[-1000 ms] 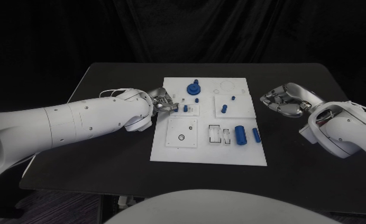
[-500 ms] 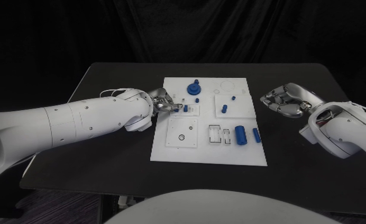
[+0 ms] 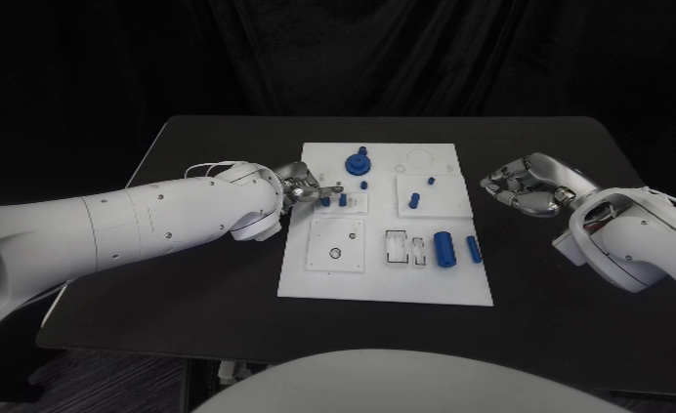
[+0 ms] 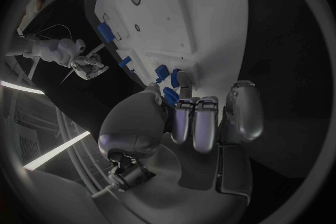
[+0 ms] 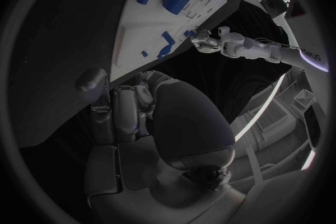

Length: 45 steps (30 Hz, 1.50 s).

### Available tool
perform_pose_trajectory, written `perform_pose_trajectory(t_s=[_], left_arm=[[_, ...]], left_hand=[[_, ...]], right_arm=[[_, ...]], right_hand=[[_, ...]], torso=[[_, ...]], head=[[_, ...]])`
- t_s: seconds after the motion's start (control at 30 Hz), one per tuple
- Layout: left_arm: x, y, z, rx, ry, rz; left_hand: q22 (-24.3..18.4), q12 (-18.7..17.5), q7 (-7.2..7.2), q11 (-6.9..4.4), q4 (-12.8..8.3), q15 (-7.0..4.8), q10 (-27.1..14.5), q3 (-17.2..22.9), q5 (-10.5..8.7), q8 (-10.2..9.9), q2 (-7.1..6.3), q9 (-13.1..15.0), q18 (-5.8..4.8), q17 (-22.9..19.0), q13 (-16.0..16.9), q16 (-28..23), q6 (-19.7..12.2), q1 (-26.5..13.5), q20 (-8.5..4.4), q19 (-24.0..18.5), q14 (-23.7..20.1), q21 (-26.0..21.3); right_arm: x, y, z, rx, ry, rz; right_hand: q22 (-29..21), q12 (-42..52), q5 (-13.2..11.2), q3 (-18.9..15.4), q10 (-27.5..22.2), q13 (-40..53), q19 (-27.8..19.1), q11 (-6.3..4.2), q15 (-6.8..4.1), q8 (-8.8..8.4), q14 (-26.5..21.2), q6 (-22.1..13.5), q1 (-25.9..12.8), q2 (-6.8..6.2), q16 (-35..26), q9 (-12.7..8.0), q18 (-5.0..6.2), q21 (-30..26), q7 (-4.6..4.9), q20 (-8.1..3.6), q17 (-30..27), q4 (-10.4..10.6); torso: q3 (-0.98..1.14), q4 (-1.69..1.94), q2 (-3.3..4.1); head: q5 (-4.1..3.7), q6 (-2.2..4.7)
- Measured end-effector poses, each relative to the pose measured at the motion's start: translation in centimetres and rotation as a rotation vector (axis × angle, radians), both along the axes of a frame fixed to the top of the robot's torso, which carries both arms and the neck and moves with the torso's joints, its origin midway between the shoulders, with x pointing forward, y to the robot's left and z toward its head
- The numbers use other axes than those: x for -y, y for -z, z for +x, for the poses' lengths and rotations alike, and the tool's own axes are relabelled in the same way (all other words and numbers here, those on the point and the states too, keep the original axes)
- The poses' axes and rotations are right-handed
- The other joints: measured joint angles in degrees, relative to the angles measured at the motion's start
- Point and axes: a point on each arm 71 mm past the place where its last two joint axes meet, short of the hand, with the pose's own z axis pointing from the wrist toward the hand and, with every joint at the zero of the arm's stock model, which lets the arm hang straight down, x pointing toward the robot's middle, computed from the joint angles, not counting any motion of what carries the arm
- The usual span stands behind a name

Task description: Assemble the parts on the task board

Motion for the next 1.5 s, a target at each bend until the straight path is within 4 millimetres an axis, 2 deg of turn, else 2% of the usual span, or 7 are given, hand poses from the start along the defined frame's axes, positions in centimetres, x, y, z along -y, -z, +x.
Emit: perform_pose_trajectory(t_s=[0.13,0.23,0.33,0.43,0.6,1.3,1.5], left_arm=[[0.0,-0.01,0.01,0.0,0.0,0.0],[0.0,-0.02,0.01,0.002,0.001,-0.002],[-0.05,0.01,0.01,0.007,0.0,-0.004],[-0.1,0.07,-0.01,0.013,-0.001,-0.007],[-0.36,0.14,-0.03,0.027,-0.008,-0.013],[-0.49,-0.07,0.04,0.061,-0.016,-0.029],[-0.38,-0.08,-0.01,0.06,-0.013,-0.031]], left_hand=[[0.0,0.0,0.29,0.0,0.0,0.0,0.0,-1.4,3.07,-0.5,1.35,0.1,0.0,0.0,0.0,0.0,0.3,-0.2,0.0,0.0,0.0,0.0],[0.0,0.0,0.45,0.0,0.1,0.0,0.0,-2.4,9.13,-0.7,2.98,1.0,0.0,0.0,0.0,0.0,0.6,0.8,0.0,0.0,0.0,0.0],[0.0,0.0,-0.2,0.0,0.0,0.0,0.0,-3.3,14.4,-0.4,4.48,1.2,0.0,0.0,0.0,0.0,1.2,1.9,0.0,0.0,0.0,0.0],[0.0,0.0,-0.5,0.0,-0.1,0.0,0.0,-3.5,16.3,0.8,4.86,1.3,0.0,0.0,0.0,0.0,1.5,2.3,0.0,0.0,0.0,0.4],[0.0,0.0,-0.66,0.0,0.0,0.0,0.0,-3.7,17.0,2.2,5.36,1.2,0.0,0.0,0.0,0.0,2.1,2.8,-0.01,0.0,0.0,0.6],[0.0,0.0,-0.66,0.0,0.0,-0.01,0.0,-3.7,17.33,2.7,5.81,1.2,0.0,0.0,0.0,0.0,2.1,3.3,-0.22,0.2,0.0,0.8],[0.0,0.0,-0.87,-0.19,0.0,-0.01,-0.2,-4.1,17.33,3.6,6.03,1.2,0.0,0.0,0.0,0.0,2.3,3.5,-0.22,0.2,0.0,1.2]], right_arm=[[-0.01,0.01,0.0,0.0,0.0,0.0],[-0.01,0.01,0.0,0.0,0.0,0.0],[-0.01,0.01,0.0,0.0,0.0,0.0],[0.0,0.01,0.0,-0.001,0.0,0.0],[0.0,0.02,-0.01,-0.001,0.0,0.0],[0.0,0.02,-0.03,-0.001,0.0,0.0],[-0.03,0.04,-0.03,-0.001,-0.001,0.0]], right_hand=[[0.0,0.0,0.0,0.0,0.0,0.0,0.0,0.0,0.0,0.0,0.0,0.0,0.0,0.0,0.0,0.0,0.0,0.0,0.0,0.0,0.0,0.0],[0.0,0.0,0.0,0.0,0.0,0.0,0.0,0.0,0.0,0.0,0.0,0.0,0.0,0.0,0.0,0.0,0.0,0.0,0.0,0.0,0.0,0.0],[0.0,0.0,0.0,0.0,0.0,0.0,0.0,0.0,0.0,0.0,0.0,0.0,0.0,0.0,0.0,0.0,0.0,0.0,0.0,0.0,0.0,0.0],[0.0,0.0,0.0,0.0,0.0,0.0,0.0,0.0,0.0,0.0,0.0,0.0,0.0,0.0,0.0,0.0,0.0,0.0,0.0,0.0,0.0,0.0],[0.0,0.0,0.0,0.0,0.0,0.0,0.0,0.0,0.0,0.0,0.0,0.0,0.0,0.0,0.0,0.0,0.0,0.0,0.0,0.0,0.0,0.0],[0.0,0.0,0.0,0.0,0.0,0.0,0.0,0.0,0.0,0.0,0.0,0.0,0.0,0.0,0.0,0.0,0.0,0.0,0.0,0.0,0.0,0.0],[0.0,0.0,0.0,0.0,0.0,0.0,0.0,0.0,0.0,0.0,0.0,0.0,0.0,0.0,0.0,0.0,0.0,0.0,0.0,0.0,0.0,0.0]], torso=[[0.01,0.0,0.0],[0.01,0.0,0.01],[0.01,0.0,0.01],[0.01,0.0,0.01],[0.01,0.0,0.01],[0.01,0.02,0.02],[0.01,0.02,0.01]], head=[[0.07,0.0],[0.07,0.0],[0.07,0.0],[0.08,0.0],[0.09,0.0],[0.14,0.0],[0.2,0.0]])
